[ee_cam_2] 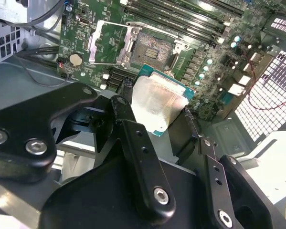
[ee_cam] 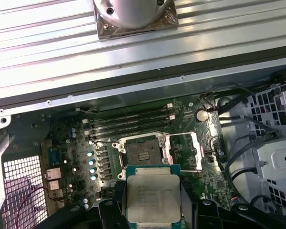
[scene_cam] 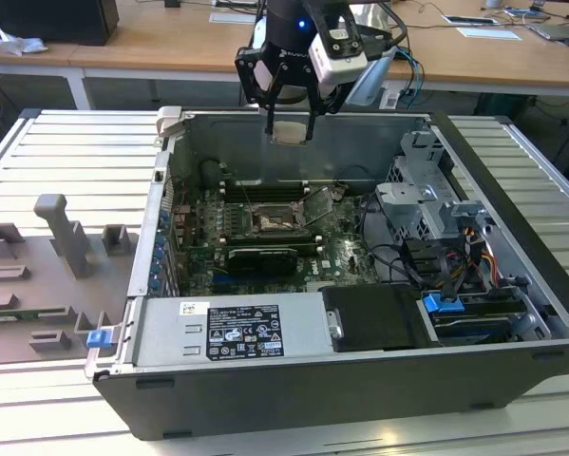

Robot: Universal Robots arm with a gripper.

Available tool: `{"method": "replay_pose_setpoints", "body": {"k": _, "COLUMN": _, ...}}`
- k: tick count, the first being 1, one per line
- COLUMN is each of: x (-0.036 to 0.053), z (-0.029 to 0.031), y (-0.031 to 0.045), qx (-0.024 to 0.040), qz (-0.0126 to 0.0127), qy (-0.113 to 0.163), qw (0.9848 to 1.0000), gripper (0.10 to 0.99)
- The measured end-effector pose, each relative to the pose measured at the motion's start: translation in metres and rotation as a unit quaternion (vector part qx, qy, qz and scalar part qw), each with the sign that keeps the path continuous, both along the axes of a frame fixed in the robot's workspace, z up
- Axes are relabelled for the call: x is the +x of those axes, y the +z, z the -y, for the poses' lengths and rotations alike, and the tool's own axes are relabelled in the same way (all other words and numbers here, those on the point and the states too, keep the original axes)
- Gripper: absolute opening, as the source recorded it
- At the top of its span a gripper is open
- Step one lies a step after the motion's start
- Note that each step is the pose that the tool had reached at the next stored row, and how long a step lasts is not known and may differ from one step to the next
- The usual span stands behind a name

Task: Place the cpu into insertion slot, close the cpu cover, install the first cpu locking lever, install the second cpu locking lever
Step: 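Place the cpu into insertion slot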

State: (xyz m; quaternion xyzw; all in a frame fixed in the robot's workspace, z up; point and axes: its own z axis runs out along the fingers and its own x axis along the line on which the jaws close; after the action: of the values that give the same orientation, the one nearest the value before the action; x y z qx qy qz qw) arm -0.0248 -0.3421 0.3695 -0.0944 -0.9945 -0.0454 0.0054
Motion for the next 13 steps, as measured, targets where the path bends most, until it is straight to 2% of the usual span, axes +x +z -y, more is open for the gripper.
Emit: {"method": "replay_pose_setpoints", "body": {"k": 13, "x": 0.0000, "z": 0.0000, "y": 0.0000, "qx": 0.0000, "qz": 0.0000, "qy": -0.016, "qw": 0.9999, "gripper": 0.541}}
